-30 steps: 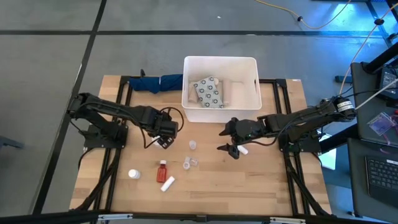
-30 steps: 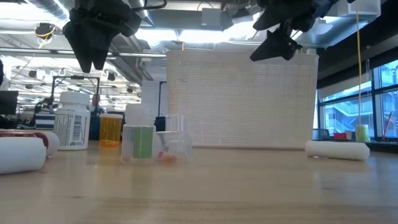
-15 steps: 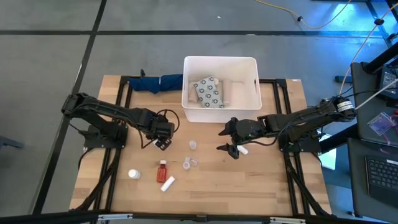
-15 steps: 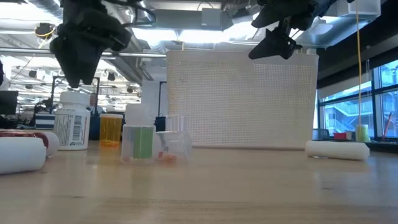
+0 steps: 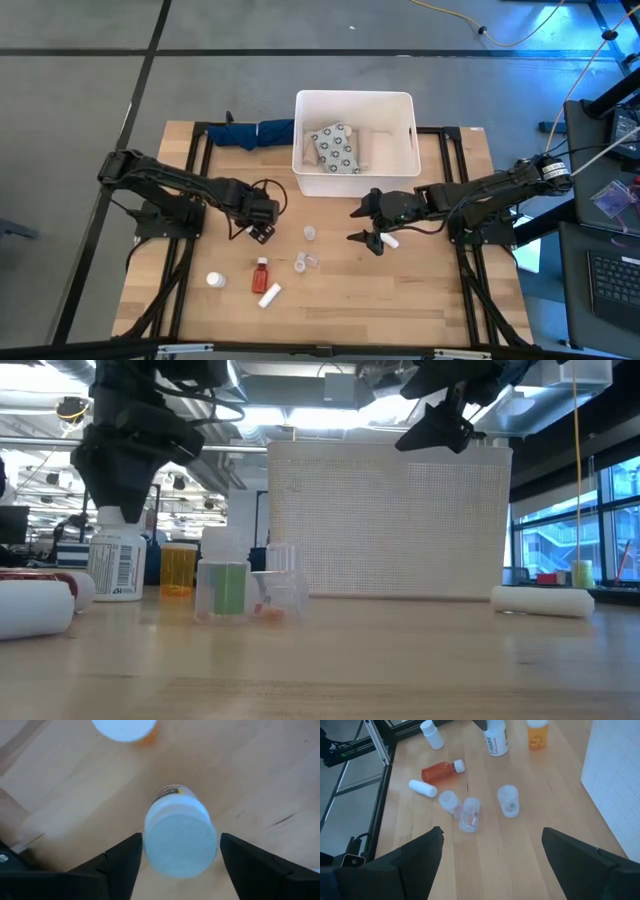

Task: Pick & place medical supplies in basket/bin
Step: Put the top white pill bottle into the white bin

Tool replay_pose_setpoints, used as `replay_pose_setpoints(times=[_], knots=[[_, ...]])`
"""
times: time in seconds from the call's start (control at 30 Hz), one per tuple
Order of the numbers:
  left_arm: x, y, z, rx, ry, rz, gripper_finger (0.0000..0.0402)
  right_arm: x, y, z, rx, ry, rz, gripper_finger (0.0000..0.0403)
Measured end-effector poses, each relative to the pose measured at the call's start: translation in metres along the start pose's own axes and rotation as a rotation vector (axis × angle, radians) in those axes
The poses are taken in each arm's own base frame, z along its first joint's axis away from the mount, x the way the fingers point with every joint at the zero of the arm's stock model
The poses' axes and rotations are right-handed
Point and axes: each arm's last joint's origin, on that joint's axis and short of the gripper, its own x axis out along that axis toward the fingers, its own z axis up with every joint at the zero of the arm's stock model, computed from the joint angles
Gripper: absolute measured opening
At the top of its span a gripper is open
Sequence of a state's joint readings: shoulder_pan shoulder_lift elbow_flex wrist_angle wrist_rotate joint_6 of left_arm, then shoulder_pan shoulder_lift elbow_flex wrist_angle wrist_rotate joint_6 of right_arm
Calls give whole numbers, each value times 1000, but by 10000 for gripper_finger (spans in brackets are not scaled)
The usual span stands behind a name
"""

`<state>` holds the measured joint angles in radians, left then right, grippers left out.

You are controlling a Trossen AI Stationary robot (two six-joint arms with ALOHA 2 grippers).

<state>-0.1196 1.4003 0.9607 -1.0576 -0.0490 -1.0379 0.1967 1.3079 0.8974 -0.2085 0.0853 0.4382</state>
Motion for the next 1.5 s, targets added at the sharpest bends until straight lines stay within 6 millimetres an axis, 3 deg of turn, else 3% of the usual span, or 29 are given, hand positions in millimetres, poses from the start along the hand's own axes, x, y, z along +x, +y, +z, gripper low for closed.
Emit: replay_pose_setpoints(times=[0.23, 0.43, 0.53, 0.63, 0.77, 0.97, 1.1, 1.3, 1.5], knots=[[0, 1, 1, 41, 21, -7, 195, 0, 0, 0, -2, 0, 0, 338], [-2, 1, 2, 68, 24, -4, 193, 0, 0, 0, -5, -1, 0, 338], [-18, -3, 5, 93, 19, -42, 193, 0, 0, 0, -5, -1, 0, 338], [-52, -6, 8, 132, -16, -94, 193, 0, 0, 0, -4, 0, -1, 338], [-115, -6, 12, 209, -132, -235, 193, 0, 0, 0, -2, 2, -1, 338], [-217, 7, 29, 234, -632, -430, 193, 0, -1, 0, 4, 1, -4, 338], [-254, 14, 49, 298, -849, -434, 193, -7, -3, 6, 122, -29, -2, 338], [-245, 4, 108, 395, -823, -376, 193, -37, 9, 11, 133, -107, 53, 338], [-211, -6, 176, 445, -730, -352, 194, -63, 22, 8, 186, -156, 103, 338]])
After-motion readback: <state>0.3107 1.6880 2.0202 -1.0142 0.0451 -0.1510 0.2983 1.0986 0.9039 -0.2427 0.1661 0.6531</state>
